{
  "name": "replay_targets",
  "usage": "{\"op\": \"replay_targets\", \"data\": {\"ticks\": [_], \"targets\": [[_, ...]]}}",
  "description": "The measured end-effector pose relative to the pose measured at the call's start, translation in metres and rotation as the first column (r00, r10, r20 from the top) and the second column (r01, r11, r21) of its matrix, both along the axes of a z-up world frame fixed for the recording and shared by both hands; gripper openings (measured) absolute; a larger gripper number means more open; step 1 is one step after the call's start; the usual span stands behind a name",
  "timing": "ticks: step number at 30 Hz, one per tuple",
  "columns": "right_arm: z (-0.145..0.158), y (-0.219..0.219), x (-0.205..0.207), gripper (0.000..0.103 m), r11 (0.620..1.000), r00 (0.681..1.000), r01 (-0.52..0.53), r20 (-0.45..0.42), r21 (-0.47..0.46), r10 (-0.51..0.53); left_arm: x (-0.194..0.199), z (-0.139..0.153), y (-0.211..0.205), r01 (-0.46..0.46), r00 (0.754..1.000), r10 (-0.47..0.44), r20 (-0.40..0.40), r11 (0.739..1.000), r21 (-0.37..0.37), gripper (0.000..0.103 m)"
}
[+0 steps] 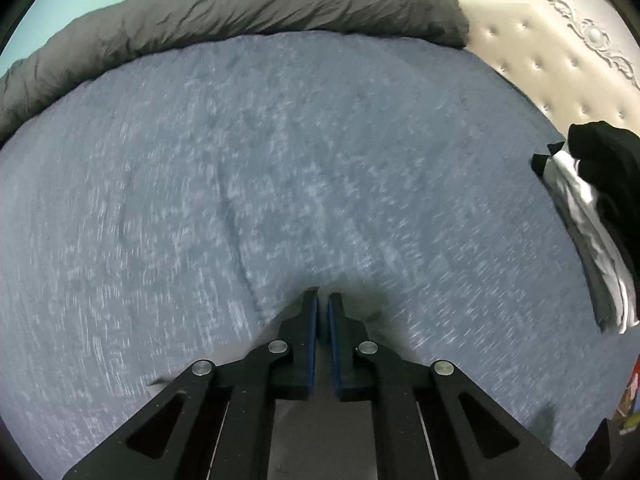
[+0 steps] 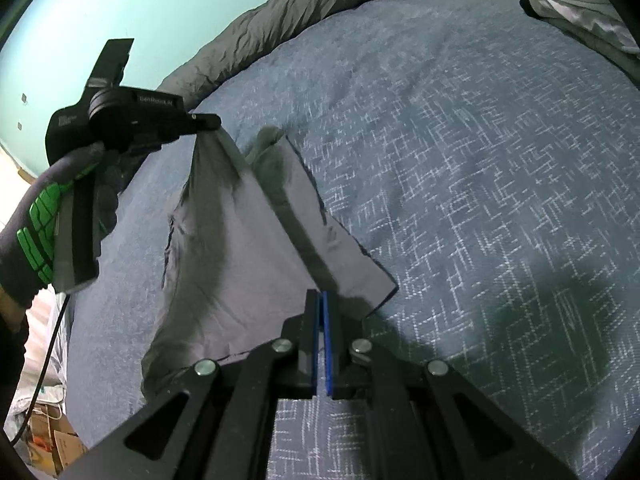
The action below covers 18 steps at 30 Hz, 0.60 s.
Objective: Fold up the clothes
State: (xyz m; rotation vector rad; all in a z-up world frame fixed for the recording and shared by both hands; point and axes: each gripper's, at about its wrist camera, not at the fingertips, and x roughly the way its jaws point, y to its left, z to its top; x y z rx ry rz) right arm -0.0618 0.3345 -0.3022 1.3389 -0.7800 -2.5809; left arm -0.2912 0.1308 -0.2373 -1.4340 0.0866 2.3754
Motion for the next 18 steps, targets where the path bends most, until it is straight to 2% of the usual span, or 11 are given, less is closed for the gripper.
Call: {"op": "replay_targets", "data": {"ticks": [8,14,17,18], "targets": [[0.003,0.015,-0.005,0.002,1.0,1.0,0.028,0.0,-0.001,-0.028,-0.025,-0.024,0.033,0.019,0.999,-0.018,0.04,1.0,-0.018,0.006],[-0.008,0.025,-0.009,0.002,0.999,0.999,0.039,0.037,-0.015,-0.039,-0.03,-0.043,0.035,-0.013,0.996,0.016,0.084,0.999,-0.039,0.01],[-0.011,0.026,-0.01,0.002,0.999,0.998,0.038,0.046,-0.017,-0.037,-0.03,-0.032,0.025,-0.039,0.997,0.04,0.068,0.999,-0.01,0.024],[-0.011,0.026,-0.01,0.002,0.999,0.998,0.038,0.049,-0.018,-0.037,-0.03,-0.026,0.02,-0.046,0.997,0.045,0.061,0.999,0.008,0.033]]}}
